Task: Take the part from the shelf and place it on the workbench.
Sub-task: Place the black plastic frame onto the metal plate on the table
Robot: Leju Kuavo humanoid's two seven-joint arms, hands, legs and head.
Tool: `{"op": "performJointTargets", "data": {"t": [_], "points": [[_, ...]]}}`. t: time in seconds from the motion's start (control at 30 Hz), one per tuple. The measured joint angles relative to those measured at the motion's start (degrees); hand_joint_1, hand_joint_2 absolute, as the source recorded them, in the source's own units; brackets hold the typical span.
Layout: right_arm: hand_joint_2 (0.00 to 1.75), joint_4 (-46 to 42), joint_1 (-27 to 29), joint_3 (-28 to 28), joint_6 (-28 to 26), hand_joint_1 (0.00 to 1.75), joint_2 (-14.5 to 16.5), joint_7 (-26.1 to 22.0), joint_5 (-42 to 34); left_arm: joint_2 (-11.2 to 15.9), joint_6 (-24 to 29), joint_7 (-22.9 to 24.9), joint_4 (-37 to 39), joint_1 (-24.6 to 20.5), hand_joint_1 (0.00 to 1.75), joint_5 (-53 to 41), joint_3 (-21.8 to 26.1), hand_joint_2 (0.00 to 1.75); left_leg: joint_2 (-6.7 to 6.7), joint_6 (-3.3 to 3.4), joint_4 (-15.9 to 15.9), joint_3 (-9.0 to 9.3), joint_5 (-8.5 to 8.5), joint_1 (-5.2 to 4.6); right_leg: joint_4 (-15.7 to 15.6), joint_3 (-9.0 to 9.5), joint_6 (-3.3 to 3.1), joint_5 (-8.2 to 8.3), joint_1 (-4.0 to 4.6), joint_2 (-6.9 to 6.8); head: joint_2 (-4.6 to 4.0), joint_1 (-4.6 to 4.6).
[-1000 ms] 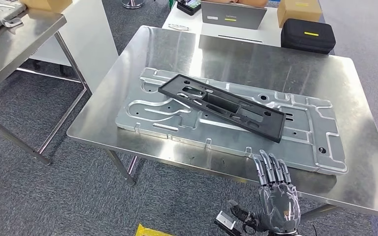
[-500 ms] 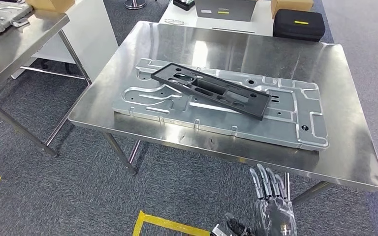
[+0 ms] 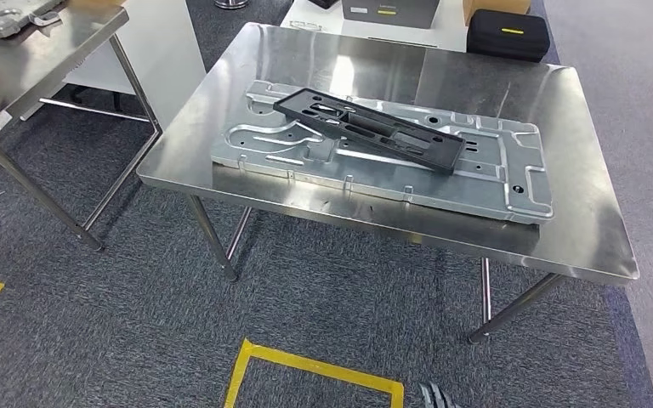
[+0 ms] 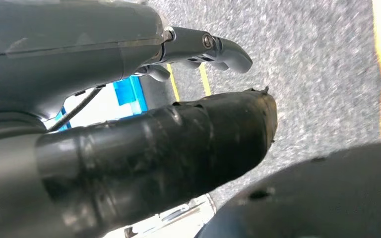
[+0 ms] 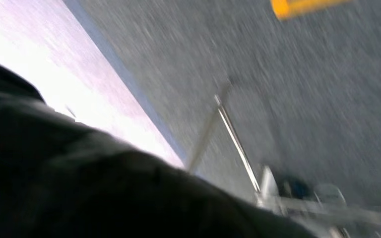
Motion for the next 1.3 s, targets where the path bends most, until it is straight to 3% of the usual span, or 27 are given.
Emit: {"op": "performJointTargets", "data": {"t": [0.03, 0.07, 0.1, 0.17, 0.2, 0.27, 0.3, 0.37, 0.43, 0.47, 0.5, 0.53, 0.6, 0.67, 0.7, 0.77, 0.8, 0.83, 0.93, 0.97, 1.0, 1.03, 1.1, 1.13, 1.2, 1.27, 1.3], "points": [[0.00, 1.1, -0.1, 0.1, 0.0, 0.00, 0.1, 0.0, -1.2, 0.0, 0.0, 0.0, 0.0, 0.0, 0.00, 0.0, 0.0, 0.00, 0.03, -0.17, 0.6, -1.18, 0.50, 0.04, -0.7, 1.65, 0.11, 1.78, -0.10, -0.01, 0.01, 0.00], [0.00, 2.4, -0.2, 0.3, -0.2, 0.00, 0.2, -0.1, -2.2, -0.1, -0.1, 0.0, 0.0, 0.0, 0.00, -0.1, 0.0, 0.00, 0.03, -0.40, 1.3, -2.33, 0.90, 0.10, -3.3, 4.33, 0.18, 3.35, -0.24, -0.01, 0.01, 0.00], [0.00, 3.6, -0.3, 0.4, -0.5, 0.00, 0.3, -0.1, -2.8, -0.1, -0.1, 0.0, 0.0, 0.0, 0.00, -0.1, 0.0, 0.00, 0.08, -0.66, 2.0, -3.36, 1.19, 0.04, -7.6, 7.48, 0.20, 3.64, -0.24, -0.09, 0.01, 0.00], [0.00, 5.5, -0.6, 0.6, -0.8, 0.00, 0.5, -0.2, -4.2, -0.1, -0.1, 0.0, 0.0, 0.0, 0.00, -0.1, 0.0, 0.00, 0.32, -1.28, 3.2, -4.65, 1.70, -0.08, -14.9, 12.15, -0.28, 1.97, -0.03, -0.35, 0.01, -0.03], [0.00, 6.5, -0.8, 0.7, -0.8, 0.00, 0.7, -0.5, -6.0, 0.0, 0.0, -0.1, 0.0, 0.0, 0.00, -0.2, 0.0, 0.00, 0.53, -1.62, 3.5, -4.90, 2.01, -0.13, -16.7, 12.88, -0.68, 1.11, 0.17, -0.38, 0.01, -0.05], [0.00, 10.9, -1.4, 0.6, -0.8, 0.00, 1.8, -3.0, -13.4, 0.1, 0.0, -0.1, 0.0, 0.1, 0.00, -0.7, 0.0, 0.00, 0.73, -2.43, 3.6, -5.03, 2.52, 0.07, -17.1, 12.35, -1.67, 1.54, 0.25, -0.19, 0.00, -0.04], [0.00, 15.3, -2.3, 0.2, -0.5, 0.00, 2.8, -6.4, -18.9, 0.2, 0.0, -0.1, 0.1, 0.0, 0.00, -1.3, -0.1, 0.00, 0.58, -2.79, 4.1, -5.28, 1.74, 0.20, -17.1, 11.91, -2.17, 2.15, 0.25, -0.03, 0.00, -0.04], [0.00, 28.1, -5.6, -1.7, 1.9, 0.00, 5.6, -16.3, -30.7, 0.6, -0.1, -0.1, 0.1, -0.1, 0.00, -2.6, -0.3, 0.00, -0.11, -3.30, 7.8, -6.51, -3.12, 0.39, -17.3, 10.47, -3.01, 3.65, 0.21, 0.28, 0.00, -0.05], [0.00, 42.2, -9.1, -5.4, 8.3, 0.00, 8.6, -23.2, -39.9, 1.0, -0.4, -0.3, 0.1, -0.3, 0.00, -3.5, -0.7, 0.00, -0.61, -3.45, 14.4, -7.79, -8.73, 0.39, -17.1, 8.52, -3.30, 5.18, 0.34, 0.93, 0.01, -0.06], [0.00, 47.8, -10.5, -7.3, 12.5, 0.00, 9.9, -23.3, -43.0, 1.2, -0.5, -0.5, 0.1, -0.5, 0.00, -3.8, -0.9, 0.00, -0.71, -3.41, 17.1, -7.85, -9.67, 0.39, -17.0, 7.50, -3.27, 5.91, 0.41, 1.32, 0.01, -0.05], [0.00, 52.2, -11.7, -9.2, 16.7, 0.00, 11.0, -21.4, -45.5, 1.4, -0.6, -0.8, 0.1, -0.7, 0.00, -3.9, -1.0, 0.00, -0.76, -3.28, 18.4, -7.30, -9.21, 0.38, -16.8, 6.54, -3.18, 6.59, 0.49, 1.70, 0.01, -0.05], [0.00, 55.8, -12.7, -10.9, 20.6, 0.00, 11.9, -18.1, -47.9, 1.5, -0.7, -1.0, 0.1, -0.8, 0.00, -4.0, -1.2, 0.00, -0.90, -3.01, 17.8, -5.82, -7.65, 0.36, -16.6, 5.55, -3.10, 7.26, 0.57, 2.07, 0.01, -0.05], [0.00, 61.1, -14.1, -14.6, 25.3, 0.00, 13.9, -12.7, -54.9, 1.6, -0.6, -1.3, 0.1, -1.1, 0.00, -3.8, -1.4, 0.00, -2.46, -2.05, 11.5, -0.62, -4.85, 0.25, -16.2, 3.81, -2.90, 8.50, 0.73, 2.88, 0.01, -0.03], [0.00, 64.4, -14.9, -20.6, 25.7, 0.00, 16.2, -11.9, -66.0, 1.6, -0.2, -1.1, 0.1, -1.1, 0.00, -3.6, -1.4, 0.00, -4.80, -1.19, 3.4, 4.62, -5.00, 0.13, -16.0, 2.51, -2.54, 9.78, 0.82, 3.74, 0.01, -0.02], [0.00, 65.6, -15.1, -24.8, 25.1, 0.00, 17.2, -12.5, -71.6, 1.5, -0.1, -0.8, 0.1, -1.2, 0.00, -3.7, -1.5, 0.00, -5.45, -0.95, 1.0, 5.93, -5.54, 0.00, -16.2, 2.06, -2.21, 10.52, 0.67, 4.26, 0.01, -0.02], [0.00, 67.7, -15.4, -33.5, 23.9, 0.00, 18.9, -13.2, -79.5, 1.3, 0.0, -0.8, 0.1, -1.5, 0.00, -4.0, -1.7, 0.00, -4.49, -0.69, -0.9, 6.12, -5.14, -0.07, -16.7, 1.48, -1.42, 11.90, 0.38, 5.39, 0.00, -0.04], [0.00, 68.6, -15.6, -36.9, 23.2, 0.00, 19.3, -13.1, -81.3, 1.2, 0.0, -1.3, 0.1, -1.7, 0.00, -4.1, -1.7, 0.00, -3.64, -0.36, -1.4, 5.77, -4.37, -0.01, -16.5, 1.18, -1.08, 11.66, 0.38, 5.14, 0.00, -0.03], [0.00, 69.3, -15.8, -39.7, 22.1, 0.00, 19.5, -12.7, -82.1, 0.9, 0.2, -2.0, 0.1, -1.9, 0.00, -4.0, -1.8, 0.00, -2.76, -0.01, -1.8, 5.36, -3.55, 0.07, -15.6, 0.70, -0.85, 10.22, 0.48, 4.34, 0.00, -0.02], [0.00, 70.6, -16.4, -45.5, 17.2, 0.00, 19.0, -11.7, -81.5, -1.6, 4.4, -3.2, -0.1, -2.2, 0.00, -1.9, -1.6, 0.00, -0.22, 0.68, -1.9, 3.23, -1.71, -0.04, -6.7, -1.55, -0.15, 1.82, 0.33, 1.20, 0.00, 0.01], [0.00, 70.9, -16.5, -46.7, 16.0, 0.00, 18.5, -11.6, -81.1, -2.6, 6.4, -3.5, -0.2, -2.3, 0.00, -0.6, -1.2, 0.00, 0.59, 0.68, -1.5, 2.29, -1.25, -0.06, -3.3, -1.95, 0.23, 0.47, 0.09, 0.84, 0.00, 0.02], [0.00, 71.2, -16.5, -47.7, 15.2, 0.00, 17.9, -11.7, -80.8, -3.7, 8.1, -3.8, -0.2, -2.3, 0.00, 0.6, -0.7, 0.00, 1.37, 0.60, -1.1, 1.31, -0.83, -0.03, -0.9, -1.78, 0.65, 0.66, -0.19, 0.62, 0.00, 0.03], [0.00, 71.3, -16.5, -48.4, 15.0, 0.00, 17.4, -11.8, -80.6, -4.5, 9.1, -4.2, -0.2, -2.3, 0.00, 1.5, -0.1, 0.00, 2.17, 0.46, -0.5, 0.31, -0.50, 0.06, -0.2, -0.80, 1.06, 2.12, -0.48, 0.39, 0.00, 0.02], [0.00, 71.5, -16.5, -49.5, 14.7, 0.00, 16.5, -12.5, -80.6, -5.1, 9.9, -4.6, -0.2, -2.3, 0.00, 2.9, 1.0, 0.00, 3.45, 0.04, 1.0, -1.62, -0.06, 0.24, -4.3, 3.91, 1.85, 5.20, -1.15, -1.11, 0.01, 0.04], [0.00, 71.6, -16.5, -50.0, 14.4, 0.00, 16.1, -13.3, -80.5, -5.1, 10.3, -4.5, -0.2, -2.3, 0.00, 3.7, 1.5, 0.00, 4.02, -0.22, 1.9, -2.52, 0.01, 0.21, -8.3, 6.96, 2.15, 5.17, -1.22, -2.53, 0.01, 0.01], [0.00, 71.7, -16.3, -50.6, 14.1, 0.00, 15.1, -14.7, -80.0, -5.3, 11.5, -3.1, -0.1, -2.3, 0.00, 5.9, 3.0, 0.00, 5.12, -0.88, 3.3, -3.72, 0.27, -0.13, -14.6, 10.87, 1.81, 3.21, -1.09, -4.33, 0.01, -0.01], [0.00, 72.0, -16.1, -50.9, 14.4, 0.00, 14.0, -15.3, -79.3, -5.5, 12.9, -1.1, -0.1, -2.3, 0.00, 8.0, 4.6, 0.00, 6.30, -1.58, 3.7, -4.25, 0.76, -0.34, -16.1, 10.80, 0.68, 2.40, -0.96, -3.63, 0.00, -0.04], [0.00, 72.1, -16.0, -50.9, 14.9, 0.00, 13.5, -15.4, -78.9, -5.6, 13.4, -0.6, -0.1, -2.3, 0.00, 8.8, 5.4, 0.00, 5.91, -2.00, 4.0, -4.46, 0.36, -0.24, -16.2, 10.21, 0.16, 2.74, -1.02, -3.13, 0.00, -0.04]]}}
